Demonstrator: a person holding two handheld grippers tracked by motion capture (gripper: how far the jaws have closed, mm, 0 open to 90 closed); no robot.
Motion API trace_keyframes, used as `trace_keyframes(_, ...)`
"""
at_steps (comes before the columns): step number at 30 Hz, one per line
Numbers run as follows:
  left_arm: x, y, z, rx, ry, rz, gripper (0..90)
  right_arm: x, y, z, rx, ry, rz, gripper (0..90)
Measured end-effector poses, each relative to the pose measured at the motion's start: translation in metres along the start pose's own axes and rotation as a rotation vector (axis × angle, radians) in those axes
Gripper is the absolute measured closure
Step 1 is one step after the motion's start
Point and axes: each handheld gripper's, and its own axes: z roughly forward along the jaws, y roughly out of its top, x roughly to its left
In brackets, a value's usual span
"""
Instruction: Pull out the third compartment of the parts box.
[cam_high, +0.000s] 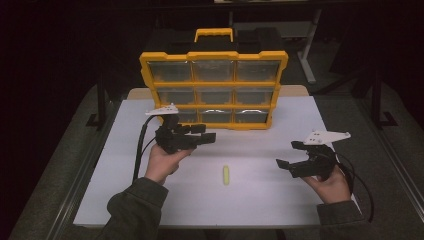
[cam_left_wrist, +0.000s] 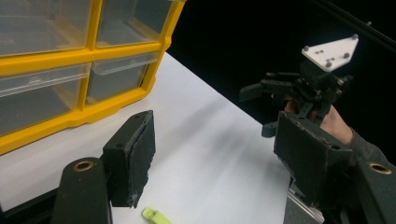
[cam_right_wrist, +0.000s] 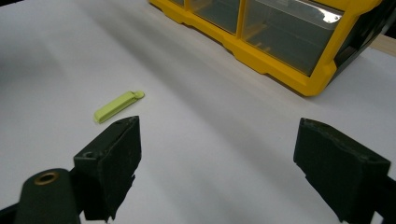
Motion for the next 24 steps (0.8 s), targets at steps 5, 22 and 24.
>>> trace_keyframes(5,0.004,0.005,0.008,-0.038,0.004,-0.044,30.4,-0.001,0.0,-0.002,-0.009,0.001,-0.005,14.0)
trace_keyframes(22,-0.008,0.039,0.048,-0.128,0.024,-0.11,32.3,-0.002,0.001,-0.001,-0.008,0.013,0.001,14.1)
trace_keyframes(24,-0.009,0.043,0.052,-0.137,0.03,-0.112,32.3,-0.002,0.001,-0.002,-0.01,0.014,0.001,14.0)
